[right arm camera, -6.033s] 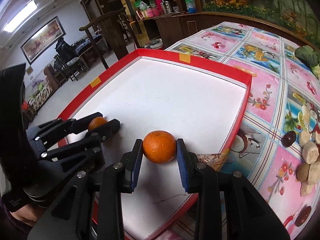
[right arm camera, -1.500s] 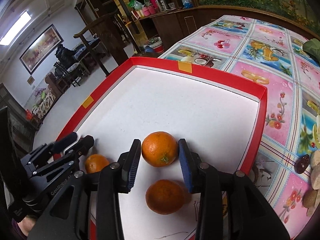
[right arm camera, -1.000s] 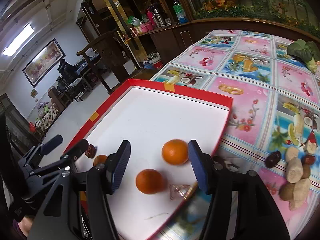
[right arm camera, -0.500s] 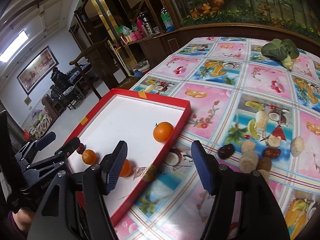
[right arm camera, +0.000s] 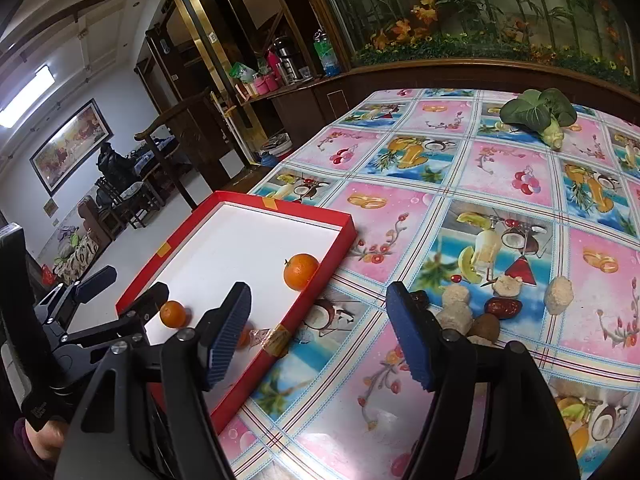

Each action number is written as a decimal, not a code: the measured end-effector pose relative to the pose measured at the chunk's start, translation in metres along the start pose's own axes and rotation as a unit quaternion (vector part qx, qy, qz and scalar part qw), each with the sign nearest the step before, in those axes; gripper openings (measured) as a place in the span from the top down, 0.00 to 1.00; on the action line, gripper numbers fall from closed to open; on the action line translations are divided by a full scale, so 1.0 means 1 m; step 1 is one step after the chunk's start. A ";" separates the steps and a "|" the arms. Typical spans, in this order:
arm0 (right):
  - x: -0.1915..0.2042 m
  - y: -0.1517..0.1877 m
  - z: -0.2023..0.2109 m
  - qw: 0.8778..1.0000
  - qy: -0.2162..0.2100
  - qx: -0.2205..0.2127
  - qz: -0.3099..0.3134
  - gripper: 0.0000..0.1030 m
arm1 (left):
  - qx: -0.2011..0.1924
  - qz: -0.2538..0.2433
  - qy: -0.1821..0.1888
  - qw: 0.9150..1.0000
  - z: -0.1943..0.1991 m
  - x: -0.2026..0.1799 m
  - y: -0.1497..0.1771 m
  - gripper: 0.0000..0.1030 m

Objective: Organize fruits
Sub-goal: 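Move both grippers back from the tray to the fruit pile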

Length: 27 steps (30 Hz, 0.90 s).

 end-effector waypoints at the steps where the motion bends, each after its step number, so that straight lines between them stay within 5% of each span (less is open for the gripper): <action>1: -0.001 0.000 0.001 1.000 0.002 -0.001 0.000 0.31 | 0.000 -0.001 0.001 1.000 0.001 -0.001 0.000 0.21; 14: -0.026 -0.008 0.025 1.000 0.021 -0.015 0.000 0.31 | 0.014 -0.035 0.023 0.999 0.001 -0.032 0.011 0.21; 21: -0.091 -0.018 0.067 0.995 0.073 -0.050 -0.048 0.28 | 0.013 -0.070 0.058 0.996 0.012 -0.071 0.013 0.21; 27: -0.130 -0.014 0.078 0.991 0.105 -0.031 -0.074 0.28 | 0.005 -0.102 0.098 0.990 0.026 -0.111 0.010 0.21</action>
Point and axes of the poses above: each gripper's, at about its wrist camera, not at the fingertips, and z roughly against the way its jaws point, x to its left, y to its underside, the point moved 7 cm from there along -z, roughly the way its jaws point, and after that the axes turned 4 degrees about -y, right-handed, at the moved point
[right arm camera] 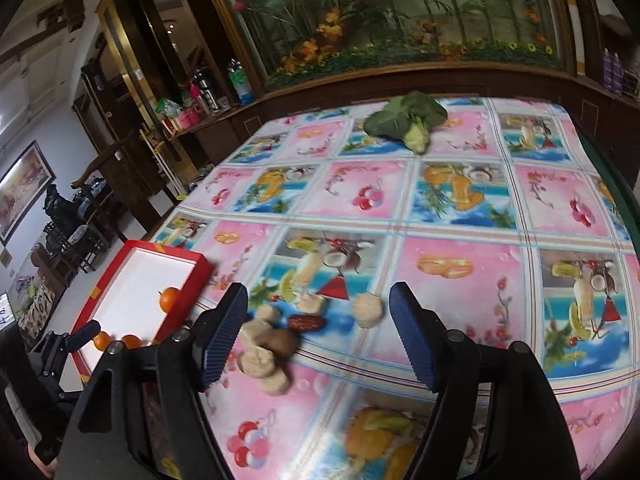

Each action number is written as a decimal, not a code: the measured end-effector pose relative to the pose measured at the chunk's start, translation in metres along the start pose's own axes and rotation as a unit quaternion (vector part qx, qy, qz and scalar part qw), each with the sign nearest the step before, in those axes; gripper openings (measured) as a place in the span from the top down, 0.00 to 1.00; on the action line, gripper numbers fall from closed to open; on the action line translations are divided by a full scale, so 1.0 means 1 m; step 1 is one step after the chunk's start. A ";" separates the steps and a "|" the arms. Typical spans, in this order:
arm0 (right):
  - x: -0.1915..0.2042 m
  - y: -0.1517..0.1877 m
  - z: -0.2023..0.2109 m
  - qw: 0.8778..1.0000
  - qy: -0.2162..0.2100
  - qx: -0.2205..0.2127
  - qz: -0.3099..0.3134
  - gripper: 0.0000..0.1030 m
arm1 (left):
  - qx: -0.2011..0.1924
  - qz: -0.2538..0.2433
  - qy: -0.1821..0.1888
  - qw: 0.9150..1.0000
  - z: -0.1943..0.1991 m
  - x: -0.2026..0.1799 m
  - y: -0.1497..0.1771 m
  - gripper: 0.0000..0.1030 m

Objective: Organize fruits
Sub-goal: 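Move both grippers back from the tray to the fruit pile, then grasp a beige block with the right gripper while the left gripper grasps another beige block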

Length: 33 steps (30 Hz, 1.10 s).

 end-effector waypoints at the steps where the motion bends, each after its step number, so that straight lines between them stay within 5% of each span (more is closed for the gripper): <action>1: -0.005 0.002 -0.002 1.000 0.000 0.009 -0.006 0.28 | 0.000 -0.007 0.008 1.000 0.001 -0.009 -0.002 0.21; 8: 0.003 0.017 -0.009 0.999 -0.003 0.041 0.017 0.28 | 0.007 -0.032 0.027 0.999 -0.004 -0.039 0.000 0.21; 20: 0.041 0.051 -0.037 0.992 -0.002 0.079 0.099 0.29 | 0.007 -0.014 0.017 1.000 -0.011 -0.023 -0.005 0.21; 24: 0.039 0.055 -0.046 0.992 0.002 0.088 0.095 0.42 | 0.002 0.002 0.014 1.000 -0.012 -0.014 -0.011 0.21; 33: 0.041 0.060 -0.060 0.992 -0.012 0.097 0.082 0.51 | -0.004 -0.007 0.018 1.000 -0.012 -0.019 -0.017 0.21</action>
Point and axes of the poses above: each gripper's, at about its wrist camera, not at the fingertips, and z roughly against the way its jaws point, x to its left, y to its underside, the point moved 7 cm from there along -z, roughly the way its jaws point, and after that the axes turned 4 degrees about -y, right-handed, at the moved point
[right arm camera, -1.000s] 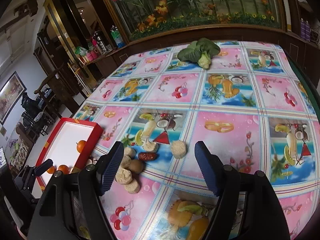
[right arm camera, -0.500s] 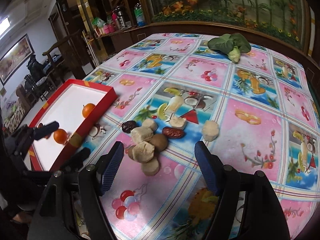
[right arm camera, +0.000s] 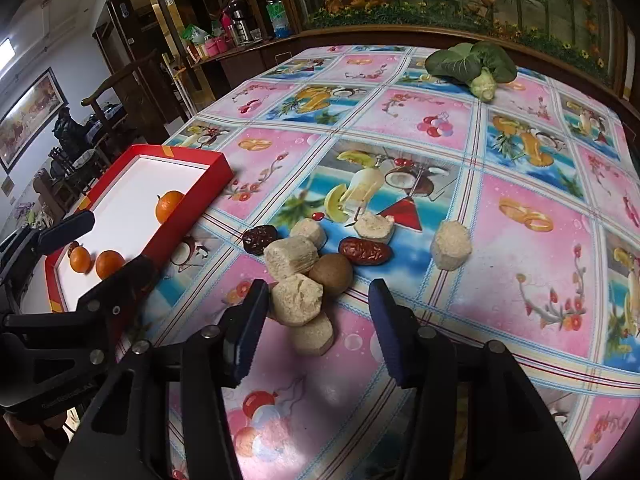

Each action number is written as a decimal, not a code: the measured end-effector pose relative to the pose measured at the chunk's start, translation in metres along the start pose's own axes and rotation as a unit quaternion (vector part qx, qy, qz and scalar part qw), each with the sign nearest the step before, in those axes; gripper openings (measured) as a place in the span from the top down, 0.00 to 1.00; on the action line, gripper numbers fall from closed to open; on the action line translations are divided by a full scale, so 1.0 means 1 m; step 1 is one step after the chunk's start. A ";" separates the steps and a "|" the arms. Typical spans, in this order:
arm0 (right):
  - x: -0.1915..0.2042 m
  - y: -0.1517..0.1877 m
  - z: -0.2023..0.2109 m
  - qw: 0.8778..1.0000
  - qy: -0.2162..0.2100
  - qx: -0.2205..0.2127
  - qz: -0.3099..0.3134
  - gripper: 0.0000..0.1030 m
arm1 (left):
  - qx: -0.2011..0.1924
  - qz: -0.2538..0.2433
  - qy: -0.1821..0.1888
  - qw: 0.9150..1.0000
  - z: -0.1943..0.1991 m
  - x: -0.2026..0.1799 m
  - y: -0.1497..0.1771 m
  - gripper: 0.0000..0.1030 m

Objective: Organize fruits
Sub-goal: 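Grasp a beige block with the right gripper while the left gripper grasps another beige block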

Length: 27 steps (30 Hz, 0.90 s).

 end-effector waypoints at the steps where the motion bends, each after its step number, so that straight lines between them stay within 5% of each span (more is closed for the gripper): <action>1: 0.000 0.000 -0.002 1.000 -0.004 0.001 -0.002 0.53 | 0.000 0.000 0.000 1.000 0.000 0.000 0.000 0.21; 5: 0.003 0.001 -0.002 1.000 -0.026 0.002 -0.006 0.71 | -0.001 -0.005 0.001 1.000 0.001 -0.003 -0.002 0.21; 11: -0.006 -0.006 0.011 0.999 -0.040 -0.005 -0.033 0.71 | 0.000 -0.020 0.018 1.000 0.003 -0.012 -0.010 0.21; 18: -0.051 -0.024 0.041 0.992 0.005 -0.065 -0.107 0.72 | 0.023 -0.032 0.095 0.995 -0.004 -0.050 -0.024 0.21; 27: -0.057 -0.028 0.046 0.990 0.000 -0.075 -0.119 0.72 | 0.071 -0.025 0.150 0.986 -0.033 -0.084 -0.020 0.25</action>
Point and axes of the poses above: each gripper's, at about its wrist camera, not at the fingertips, and z roughly against the way its jaws point, x to its left, y to its underside, the point moved 7 cm from there along -z, roughly the way its jaws point, and after that the axes turned 4 degrees about -y, right-handed, at the moved point
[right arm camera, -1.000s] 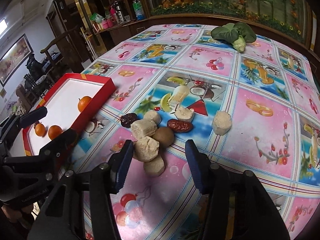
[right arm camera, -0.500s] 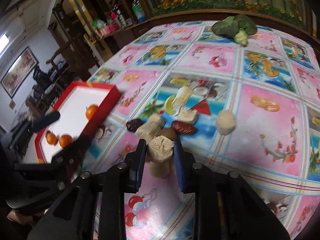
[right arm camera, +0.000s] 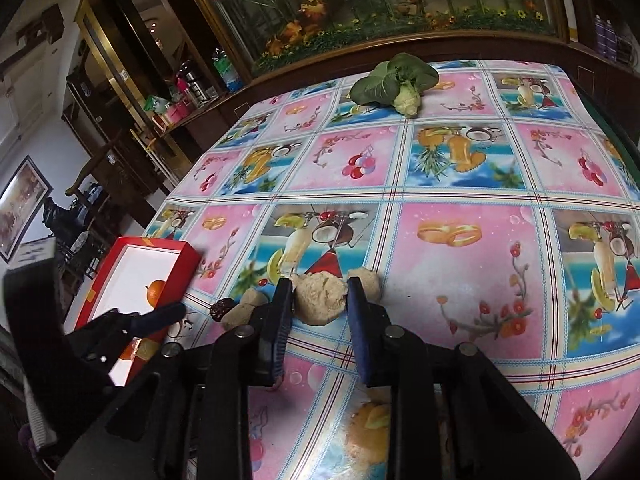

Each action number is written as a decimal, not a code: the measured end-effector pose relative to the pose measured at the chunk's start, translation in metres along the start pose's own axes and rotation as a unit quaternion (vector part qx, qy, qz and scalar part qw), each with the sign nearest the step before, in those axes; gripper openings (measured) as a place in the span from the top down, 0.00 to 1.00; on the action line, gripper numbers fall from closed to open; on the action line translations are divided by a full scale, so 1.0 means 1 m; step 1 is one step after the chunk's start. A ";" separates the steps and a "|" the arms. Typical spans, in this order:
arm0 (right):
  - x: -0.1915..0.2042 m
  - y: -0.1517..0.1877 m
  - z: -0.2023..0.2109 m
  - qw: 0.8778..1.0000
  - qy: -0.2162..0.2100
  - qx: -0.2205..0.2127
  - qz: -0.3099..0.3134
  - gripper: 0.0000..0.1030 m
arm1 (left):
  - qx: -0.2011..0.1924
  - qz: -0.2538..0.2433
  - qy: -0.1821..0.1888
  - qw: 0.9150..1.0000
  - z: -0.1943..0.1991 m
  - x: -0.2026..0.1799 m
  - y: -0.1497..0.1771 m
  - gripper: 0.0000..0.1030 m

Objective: Organize fruits
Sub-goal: 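Grasp a beige block with the right gripper while the left gripper grasps another beige block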

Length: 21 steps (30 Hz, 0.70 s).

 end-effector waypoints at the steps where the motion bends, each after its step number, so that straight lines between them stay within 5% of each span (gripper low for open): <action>1: 0.000 0.000 0.001 1.000 0.000 -0.002 0.000 0.72 | 0.003 -0.003 0.003 1.000 -0.003 -0.002 0.000 0.33; 3: -0.001 0.000 0.001 1.000 0.000 -0.002 -0.001 0.72 | 0.008 -0.001 0.007 1.000 -0.007 -0.002 0.001 0.46; 11: -0.004 0.000 0.001 1.000 0.001 0.001 -0.007 0.72 | -0.003 -0.012 0.032 0.999 -0.012 -0.002 0.000 0.70; 21: 0.003 0.005 -0.002 1.000 -0.001 0.002 0.005 0.72 | -0.002 0.002 0.045 0.999 -0.012 0.001 0.009 0.73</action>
Point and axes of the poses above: each gripper's, at about its wrist camera, not at the fingertips, and z roughly against the way its jaws point, x to its left, y to its underside, the point moved 7 cm from there along -z, roughly the way its jaws point, and after that the axes turned 4 degrees about -y, right-handed, at the moved point
